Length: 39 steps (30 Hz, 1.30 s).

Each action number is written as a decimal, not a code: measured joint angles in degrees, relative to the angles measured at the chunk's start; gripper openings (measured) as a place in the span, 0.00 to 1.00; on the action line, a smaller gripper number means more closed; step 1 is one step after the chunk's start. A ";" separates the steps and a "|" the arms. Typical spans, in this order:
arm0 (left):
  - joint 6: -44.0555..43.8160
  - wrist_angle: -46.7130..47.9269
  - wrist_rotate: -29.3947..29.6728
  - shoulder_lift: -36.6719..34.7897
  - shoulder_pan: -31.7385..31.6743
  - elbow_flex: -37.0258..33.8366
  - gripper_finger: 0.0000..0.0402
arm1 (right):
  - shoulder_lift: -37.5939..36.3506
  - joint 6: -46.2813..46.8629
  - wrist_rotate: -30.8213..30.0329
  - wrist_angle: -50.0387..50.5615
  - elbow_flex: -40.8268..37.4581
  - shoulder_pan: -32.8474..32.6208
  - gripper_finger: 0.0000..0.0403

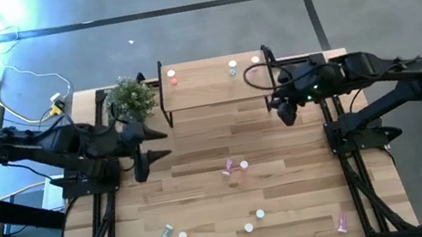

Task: Pick and place medicine bottles onto shelf by color
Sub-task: Put the bottom pink pill bottle on the shelf aligned with the other pink pill bottle

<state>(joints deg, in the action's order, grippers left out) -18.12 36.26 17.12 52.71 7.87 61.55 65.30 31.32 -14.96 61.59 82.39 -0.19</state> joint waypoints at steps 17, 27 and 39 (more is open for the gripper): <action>-10.26 -1.47 5.41 2.76 9.50 -0.78 0.58 | 0.33 -0.45 19.35 -1.66 -12.62 -1.57 0.55; -10.42 -2.00 9.44 4.60 9.82 -0.76 0.58 | 0.97 -5.05 18.01 -23.01 -24.08 -9.04 0.54; -10.74 -2.16 9.70 4.69 9.73 -0.78 0.58 | 3.27 -8.48 12.36 -48.18 -41.01 -10.75 0.54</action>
<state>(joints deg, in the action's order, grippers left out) -28.86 34.11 26.83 57.41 17.61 60.77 68.57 22.84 -2.60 13.41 41.38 -10.94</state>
